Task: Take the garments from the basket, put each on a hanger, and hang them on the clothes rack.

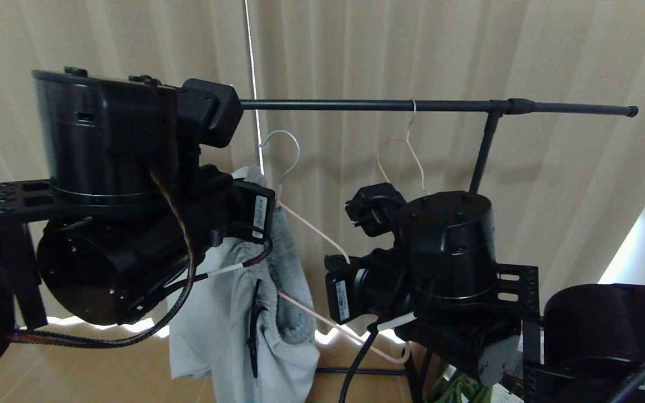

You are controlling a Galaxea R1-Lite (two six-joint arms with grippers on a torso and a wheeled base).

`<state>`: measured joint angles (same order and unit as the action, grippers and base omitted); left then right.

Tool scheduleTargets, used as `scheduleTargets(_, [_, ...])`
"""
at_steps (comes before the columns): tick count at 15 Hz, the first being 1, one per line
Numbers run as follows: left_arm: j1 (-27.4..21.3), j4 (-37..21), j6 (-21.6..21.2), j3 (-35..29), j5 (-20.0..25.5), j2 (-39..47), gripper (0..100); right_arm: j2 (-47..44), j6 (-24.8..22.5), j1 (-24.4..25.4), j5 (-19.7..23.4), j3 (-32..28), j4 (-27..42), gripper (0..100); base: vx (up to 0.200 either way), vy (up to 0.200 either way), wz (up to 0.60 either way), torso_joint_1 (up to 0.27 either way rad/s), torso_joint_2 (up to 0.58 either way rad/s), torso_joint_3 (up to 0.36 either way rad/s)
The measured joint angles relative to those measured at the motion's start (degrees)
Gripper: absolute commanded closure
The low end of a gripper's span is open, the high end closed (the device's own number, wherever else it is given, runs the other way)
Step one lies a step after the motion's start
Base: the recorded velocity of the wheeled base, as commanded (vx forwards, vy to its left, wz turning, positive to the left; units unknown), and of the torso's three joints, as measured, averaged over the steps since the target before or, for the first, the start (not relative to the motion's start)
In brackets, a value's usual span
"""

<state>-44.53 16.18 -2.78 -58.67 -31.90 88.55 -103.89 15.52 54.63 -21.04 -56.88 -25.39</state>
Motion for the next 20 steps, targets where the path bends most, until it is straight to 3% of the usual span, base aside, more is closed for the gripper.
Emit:
scheduleTargets(3, [-0.43, 0.1, -0.45, 1.62, 0.43, -1.49, 100, 1.33, -1.6, -0.52, 0.18, 1.87, -2.05, 100, 0.0, 0.0, 0.0, 0.0, 0.0, 0.0])
scheduleTargets(8, [-0.94, 0.24, -0.55, 5.38, 6.23, -3.8, 100, 5.11, -2.06, -1.79, 3.54, 2.11, -2.08, 100, 0.0, 0.0, 0.0, 0.0, 0.0, 0.0])
scheduleTargets(12, [-1.17, 0.35, -0.55, 6.06, 6.69, -4.57, 100, 7.94, -2.06, -1.85, 3.86, 2.63, -2.11, 100, 0.0, 0.0, 0.0, 0.0, 0.0, 0.0])
scheduleTargets(13, [-1.44, 0.38, -0.52, 6.12, 6.7, -4.73, 0, 8.24, -2.06, -1.84, 3.85, 2.74, -2.11, 100, 0.0, 0.0, 0.0, 0.0, 0.0, 0.0])
scheduleTargets(17, [-3.6, 0.29, -0.91, 6.83, 7.5, -5.91, 0, 9.07, -2.11, -1.84, 3.83, 2.76, -2.52, 100, 0.0, 0.0, 0.0, 0.0, 0.0, 0.0])
scheduleTargets(20, [-4.23, 0.35, -3.18, 10.58, 12.12, -8.68, 0, 10.42, -2.96, -2.86, 3.91, 3.57, -2.93, 100, 0.0, 0.0, 0.0, 0.0, 0.0, 0.0])
